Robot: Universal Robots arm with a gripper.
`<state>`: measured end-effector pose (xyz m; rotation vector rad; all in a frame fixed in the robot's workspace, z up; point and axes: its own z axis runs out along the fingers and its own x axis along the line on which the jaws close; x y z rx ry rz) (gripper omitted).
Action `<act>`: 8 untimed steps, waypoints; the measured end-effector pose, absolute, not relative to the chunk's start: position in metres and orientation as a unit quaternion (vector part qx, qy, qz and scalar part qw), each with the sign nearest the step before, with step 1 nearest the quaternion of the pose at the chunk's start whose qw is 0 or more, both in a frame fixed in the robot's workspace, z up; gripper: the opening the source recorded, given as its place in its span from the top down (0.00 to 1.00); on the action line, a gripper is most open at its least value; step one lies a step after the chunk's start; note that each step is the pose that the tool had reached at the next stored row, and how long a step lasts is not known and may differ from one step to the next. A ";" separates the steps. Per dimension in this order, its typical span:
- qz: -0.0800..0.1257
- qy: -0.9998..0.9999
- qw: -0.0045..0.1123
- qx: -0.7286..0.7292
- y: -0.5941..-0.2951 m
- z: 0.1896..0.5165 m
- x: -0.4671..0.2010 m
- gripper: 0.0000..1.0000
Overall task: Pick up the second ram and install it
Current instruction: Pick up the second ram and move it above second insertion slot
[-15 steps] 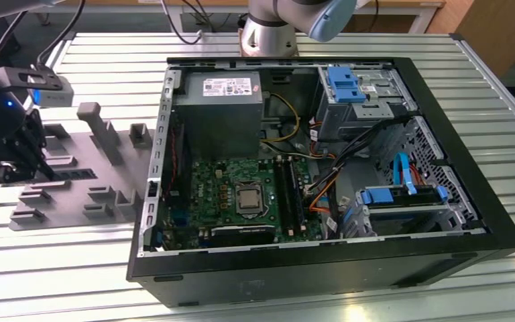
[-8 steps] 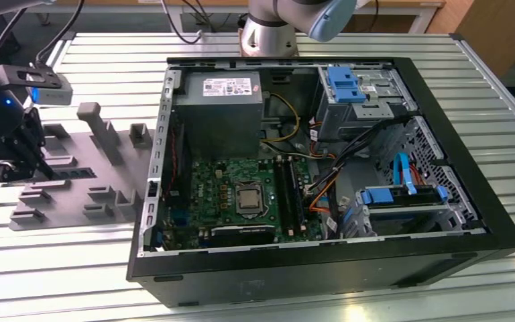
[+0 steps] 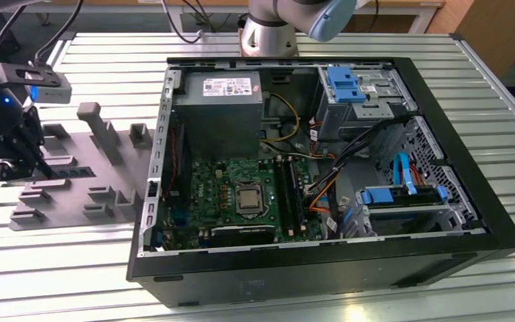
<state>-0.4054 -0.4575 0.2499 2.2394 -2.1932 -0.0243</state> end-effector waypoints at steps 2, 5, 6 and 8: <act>-0.008 -0.700 0.004 0.714 -0.458 0.250 -0.405 0.86; -0.008 -0.700 0.004 0.714 -0.458 0.251 -0.405 0.86; -0.008 -0.700 0.004 0.714 -0.458 0.252 -0.405 0.86; -0.008 -0.700 0.004 0.714 -0.458 0.252 -0.405 0.86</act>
